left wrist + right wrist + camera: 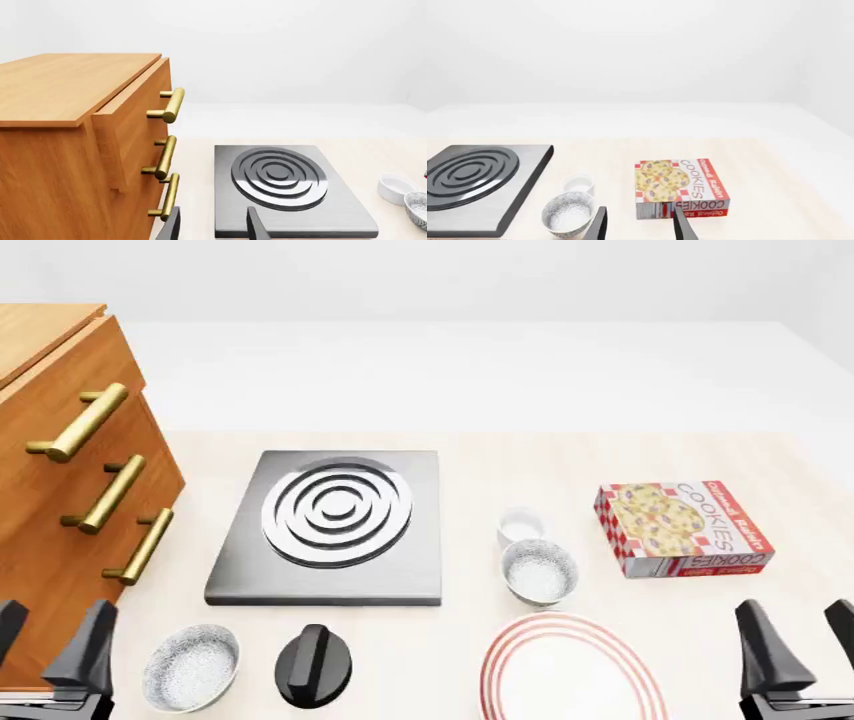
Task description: Pick the akita bowl between the plate and the ramekin and place it on the plate.
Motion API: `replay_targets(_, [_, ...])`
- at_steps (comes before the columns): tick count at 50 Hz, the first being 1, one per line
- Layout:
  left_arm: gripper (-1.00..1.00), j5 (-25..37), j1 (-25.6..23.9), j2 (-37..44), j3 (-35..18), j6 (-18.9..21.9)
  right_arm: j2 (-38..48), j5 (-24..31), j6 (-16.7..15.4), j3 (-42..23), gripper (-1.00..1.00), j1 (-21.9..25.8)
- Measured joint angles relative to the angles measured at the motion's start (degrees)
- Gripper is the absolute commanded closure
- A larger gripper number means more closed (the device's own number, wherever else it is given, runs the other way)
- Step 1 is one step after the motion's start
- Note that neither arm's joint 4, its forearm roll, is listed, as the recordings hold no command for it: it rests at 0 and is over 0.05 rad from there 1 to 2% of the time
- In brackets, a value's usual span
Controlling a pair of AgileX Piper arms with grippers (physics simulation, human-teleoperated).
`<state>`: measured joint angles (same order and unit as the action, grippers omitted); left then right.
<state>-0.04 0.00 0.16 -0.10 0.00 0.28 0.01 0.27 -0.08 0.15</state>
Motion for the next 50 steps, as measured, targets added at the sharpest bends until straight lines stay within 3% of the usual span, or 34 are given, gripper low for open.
replay_targets(20, [-1.00, -0.05, 0.00, 0.22, -0.13, 0.00, 2.39, 1.97, 0.28, -3.79, -1.00, 2.30])
replay_targets(50, [-1.00, -0.06, 0.00, 0.25, -0.15, 0.00, 16.56, 11.58, -1.75, -29.61, -1.00, 11.24])
